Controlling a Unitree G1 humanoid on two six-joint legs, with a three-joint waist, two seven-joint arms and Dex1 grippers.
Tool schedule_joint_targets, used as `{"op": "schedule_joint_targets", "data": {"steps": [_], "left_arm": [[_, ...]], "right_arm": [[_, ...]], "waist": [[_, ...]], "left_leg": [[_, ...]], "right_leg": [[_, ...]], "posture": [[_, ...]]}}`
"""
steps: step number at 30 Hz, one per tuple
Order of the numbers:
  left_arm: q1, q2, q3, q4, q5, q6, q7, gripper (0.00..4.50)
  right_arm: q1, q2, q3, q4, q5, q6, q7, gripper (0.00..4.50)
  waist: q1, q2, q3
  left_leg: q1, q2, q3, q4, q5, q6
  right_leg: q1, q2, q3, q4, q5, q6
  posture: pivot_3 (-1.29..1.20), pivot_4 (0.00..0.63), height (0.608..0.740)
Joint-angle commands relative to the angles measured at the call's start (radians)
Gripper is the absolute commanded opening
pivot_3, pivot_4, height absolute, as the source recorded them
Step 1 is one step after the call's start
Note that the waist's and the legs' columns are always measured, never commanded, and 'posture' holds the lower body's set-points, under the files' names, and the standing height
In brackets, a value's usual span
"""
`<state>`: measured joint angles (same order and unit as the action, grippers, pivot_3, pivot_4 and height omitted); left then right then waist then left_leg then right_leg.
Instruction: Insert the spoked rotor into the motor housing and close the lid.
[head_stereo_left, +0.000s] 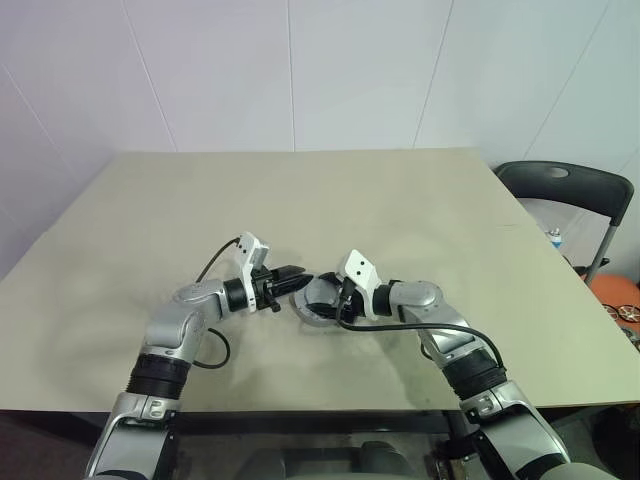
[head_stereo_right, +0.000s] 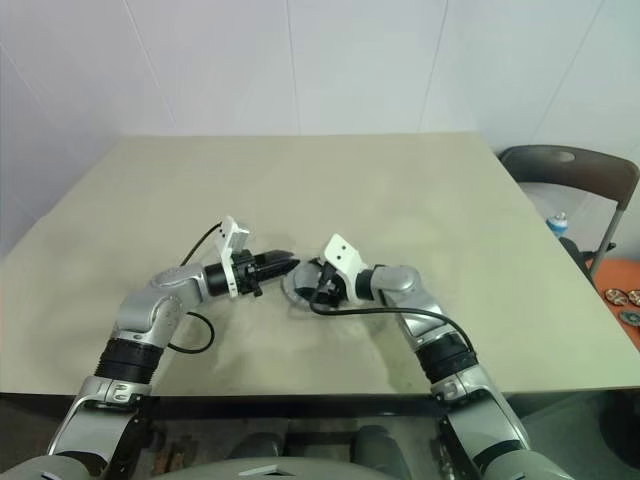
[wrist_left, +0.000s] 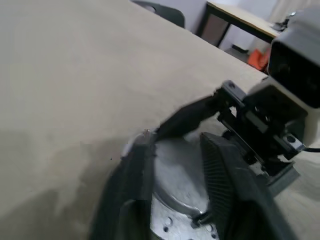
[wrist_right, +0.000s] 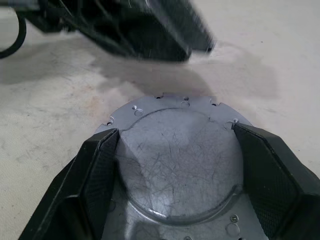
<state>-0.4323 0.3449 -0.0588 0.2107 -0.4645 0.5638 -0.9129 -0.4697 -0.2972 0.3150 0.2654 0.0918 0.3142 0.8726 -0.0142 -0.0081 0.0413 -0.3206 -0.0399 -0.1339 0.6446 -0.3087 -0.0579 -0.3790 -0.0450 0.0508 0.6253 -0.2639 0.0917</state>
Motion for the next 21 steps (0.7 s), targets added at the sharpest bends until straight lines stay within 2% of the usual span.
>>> {"op": "schedule_joint_targets", "data": {"steps": [1,2,16,21], "left_arm": [[-0.049,0.015,-0.024,0.057,0.027,-0.014,-0.049,0.26],[-0.056,0.017,-0.033,0.072,0.039,-0.023,-0.058,0.04],[-0.092,-0.028,-0.081,0.149,0.115,-0.105,-0.09,0.04],[-0.088,-0.015,-0.106,0.186,0.173,-0.156,-0.093,0.04]], "right_arm": [[0.042,-0.026,0.049,0.091,-0.058,0.041,0.003,3.24],[0.041,-0.025,0.05,0.099,-0.06,0.034,0.001,3.24],[0.056,-0.022,0.053,0.091,-0.063,0.029,-0.013,3.24],[0.048,-0.021,0.05,0.088,-0.061,0.039,-0.014,3.24]], "waist": [[-0.001,0.0,0.0],[-0.001,0.0,0.0],[0.0,0.0,0.0],[0.0,0.0,0.0]], "left_leg": [[0.0,0.0,0.0,0.0,0.0,0.0],[0.0,0.0,0.0,0.0,0.0,0.0],[0.001,0.0,-0.002,0.0,0.0,0.0],[0.001,0.0,-0.002,0.0,0.0,0.0]], "right_leg": [[0.0,0.0,0.0,0.0,0.0,0.0],[0.0,0.0,0.0,0.0,0.0,0.0],[0.001,0.0,0.0,-0.001,0.0,0.0],[0.001,0.0,0.0,-0.001,0.0,0.0]], "posture": [[0.0,0.0,0.74],[0.0,0.0,0.74],[0.0,0.0,0.74],[0.0,0.0,0.74]]}}
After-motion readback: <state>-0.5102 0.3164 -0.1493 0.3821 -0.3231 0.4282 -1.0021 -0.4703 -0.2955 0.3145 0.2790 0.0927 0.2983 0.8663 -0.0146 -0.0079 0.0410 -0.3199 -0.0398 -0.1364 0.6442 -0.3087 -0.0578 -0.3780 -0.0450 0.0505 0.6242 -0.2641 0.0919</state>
